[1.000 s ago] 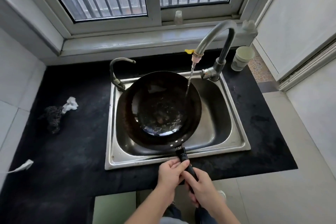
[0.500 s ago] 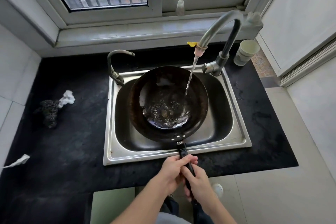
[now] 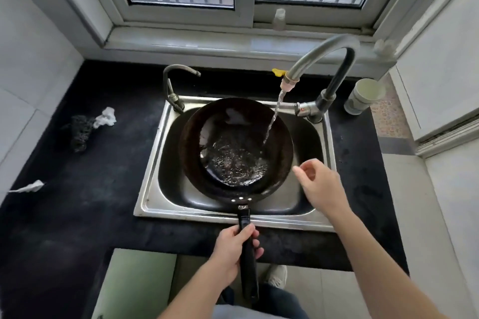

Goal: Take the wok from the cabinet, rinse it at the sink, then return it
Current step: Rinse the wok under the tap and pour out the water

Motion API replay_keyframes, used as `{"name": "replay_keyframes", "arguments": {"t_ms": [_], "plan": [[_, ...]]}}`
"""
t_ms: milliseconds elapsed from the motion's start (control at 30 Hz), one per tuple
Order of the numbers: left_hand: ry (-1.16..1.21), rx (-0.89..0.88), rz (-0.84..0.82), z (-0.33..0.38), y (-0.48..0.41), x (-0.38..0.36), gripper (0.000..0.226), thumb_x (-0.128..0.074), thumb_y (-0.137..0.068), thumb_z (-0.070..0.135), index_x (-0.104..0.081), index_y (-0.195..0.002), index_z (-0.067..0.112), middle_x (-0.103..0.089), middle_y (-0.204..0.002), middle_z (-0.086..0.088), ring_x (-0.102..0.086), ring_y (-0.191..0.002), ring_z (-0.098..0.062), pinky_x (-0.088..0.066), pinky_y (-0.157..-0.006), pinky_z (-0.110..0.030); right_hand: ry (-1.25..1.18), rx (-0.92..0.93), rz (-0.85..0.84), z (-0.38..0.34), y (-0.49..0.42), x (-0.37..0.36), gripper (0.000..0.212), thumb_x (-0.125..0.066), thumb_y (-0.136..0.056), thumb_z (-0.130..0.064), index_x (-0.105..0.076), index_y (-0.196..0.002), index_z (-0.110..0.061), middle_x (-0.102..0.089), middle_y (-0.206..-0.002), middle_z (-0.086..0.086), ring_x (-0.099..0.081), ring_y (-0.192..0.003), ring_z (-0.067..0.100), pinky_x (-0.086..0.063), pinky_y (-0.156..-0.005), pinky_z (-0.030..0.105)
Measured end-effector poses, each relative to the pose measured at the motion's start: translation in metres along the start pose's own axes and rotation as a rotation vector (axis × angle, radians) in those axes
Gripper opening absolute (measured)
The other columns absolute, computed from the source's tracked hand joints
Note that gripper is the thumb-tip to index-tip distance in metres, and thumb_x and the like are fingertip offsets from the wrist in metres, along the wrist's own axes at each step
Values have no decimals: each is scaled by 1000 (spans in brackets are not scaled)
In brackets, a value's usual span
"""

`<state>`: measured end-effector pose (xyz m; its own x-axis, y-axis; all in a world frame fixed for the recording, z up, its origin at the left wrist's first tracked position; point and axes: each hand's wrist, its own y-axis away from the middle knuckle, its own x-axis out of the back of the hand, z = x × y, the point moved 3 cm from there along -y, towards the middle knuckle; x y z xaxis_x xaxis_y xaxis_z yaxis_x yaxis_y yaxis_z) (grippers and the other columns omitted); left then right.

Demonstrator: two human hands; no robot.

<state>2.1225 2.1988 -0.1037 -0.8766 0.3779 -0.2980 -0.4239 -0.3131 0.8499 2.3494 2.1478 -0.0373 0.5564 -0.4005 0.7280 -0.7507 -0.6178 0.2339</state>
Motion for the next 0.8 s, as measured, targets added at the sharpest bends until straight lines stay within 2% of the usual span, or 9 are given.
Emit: {"name": "replay_keyframes", "arguments": {"t_ms": [167, 300, 400, 500, 700, 800], "plan": [[2, -44, 79, -1, 4, -8, 15, -61, -95, 13, -64, -91, -1, -59, -70, -7, -56, -60, -15, -51, -58, -30, -27, 70, 188, -27, -95, 32, 26, -58, -87, -53, -59, -89, -27, -68, -75, -6, -68, -74, 21, -56, -77, 41], [9, -75, 119, -3, 5, -12, 16, -61, -96, 13, -64, -87, 0, -59, -69, -5, -54, -58, -14, -48, -54, -27, 35, 102, 201, -47, -137, 29, 34, -60, -86, -54, -59, -96, -22, -70, -90, -1, -66, -92, 27, -55, -82, 44], [10, -86, 134, -4, 5, -12, 15, -60, -96, 13, -64, -88, 0, -59, -68, -4, -54, -58, -13, -49, -54, -26, 89, 109, 187, -47, -149, 25, 32, -63, -86, -50, -59, -98, -20, -71, -97, 5, -65, -96, 32, -54, -85, 47], [13, -92, 148, -5, 5, -13, 16, -61, -95, 13, -64, -89, -1, -59, -68, -5, -54, -58, -14, -48, -54, -26, 59, 66, 200, -39, -154, 29, 28, -61, -81, -53, -56, -91, -27, -70, -95, 2, -68, -90, 32, -56, -83, 48], [2, -95, 155, -4, 6, -14, 17, -61, -95, 13, -64, -88, -2, -57, -68, -7, -53, -57, -15, -47, -54, -27, -15, 34, 271, -24, -159, 43, 41, -61, -72, -67, -53, -87, -29, -70, -88, -4, -72, -74, 29, -59, -77, 47], [8, -90, 154, -4, 7, -14, 16, -60, -95, 12, -64, -89, -3, -57, -68, -8, -52, -57, -15, -47, -54, -27, -21, 70, 249, -28, -154, 41, 35, -62, -78, -61, -55, -87, -28, -70, -86, -3, -72, -67, 26, -59, -77, 48]]}}
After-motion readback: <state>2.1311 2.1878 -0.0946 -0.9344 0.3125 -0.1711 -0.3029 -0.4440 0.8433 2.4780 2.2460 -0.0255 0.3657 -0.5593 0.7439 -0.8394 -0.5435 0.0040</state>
